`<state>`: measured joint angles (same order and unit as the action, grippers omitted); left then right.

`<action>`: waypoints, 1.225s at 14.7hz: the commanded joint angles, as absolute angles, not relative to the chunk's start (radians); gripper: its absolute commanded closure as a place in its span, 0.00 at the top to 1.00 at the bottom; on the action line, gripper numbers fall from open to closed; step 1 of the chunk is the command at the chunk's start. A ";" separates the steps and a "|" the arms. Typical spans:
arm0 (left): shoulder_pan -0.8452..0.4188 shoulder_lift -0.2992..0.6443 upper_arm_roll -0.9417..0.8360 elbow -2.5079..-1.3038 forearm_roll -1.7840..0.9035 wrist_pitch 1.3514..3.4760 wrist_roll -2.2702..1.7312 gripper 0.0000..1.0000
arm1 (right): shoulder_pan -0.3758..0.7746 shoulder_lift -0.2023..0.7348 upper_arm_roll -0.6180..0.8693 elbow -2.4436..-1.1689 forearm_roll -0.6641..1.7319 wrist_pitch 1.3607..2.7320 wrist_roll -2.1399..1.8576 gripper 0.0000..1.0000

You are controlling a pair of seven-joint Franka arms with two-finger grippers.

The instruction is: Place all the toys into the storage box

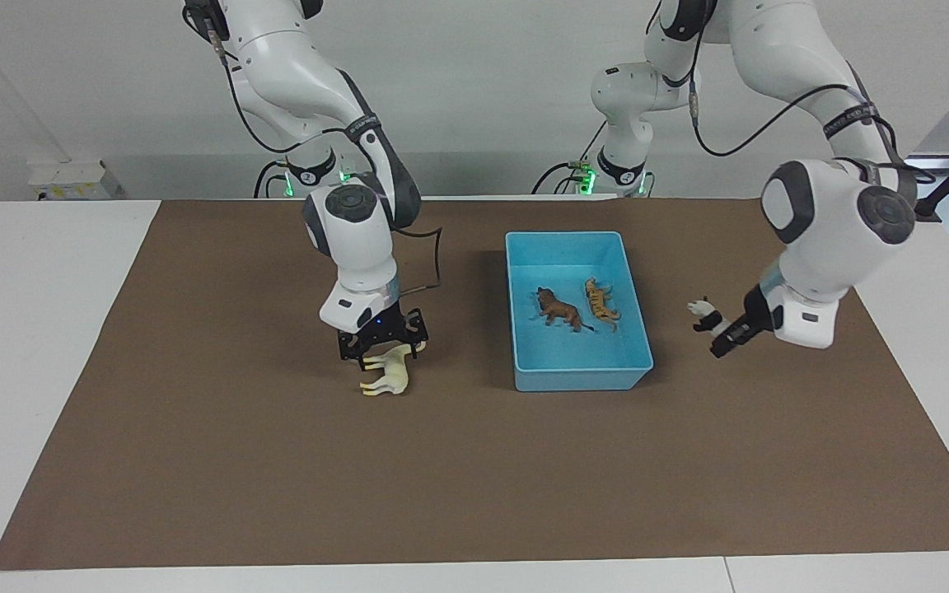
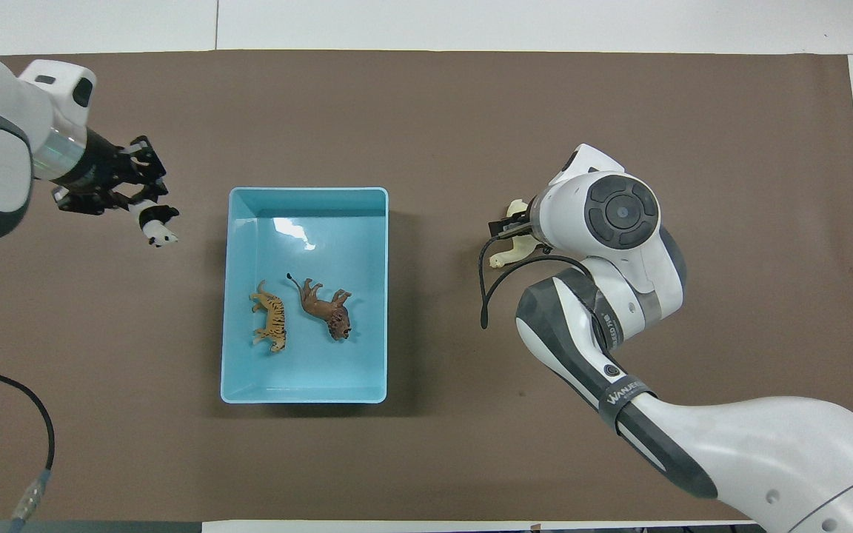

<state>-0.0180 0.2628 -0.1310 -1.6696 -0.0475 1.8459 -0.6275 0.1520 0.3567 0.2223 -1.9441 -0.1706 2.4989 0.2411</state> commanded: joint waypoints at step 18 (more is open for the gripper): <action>0.006 0.038 -0.080 -1.703 0.042 1.620 -0.158 1.00 | 0.188 0.387 0.235 -1.716 -0.227 2.201 0.327 0.00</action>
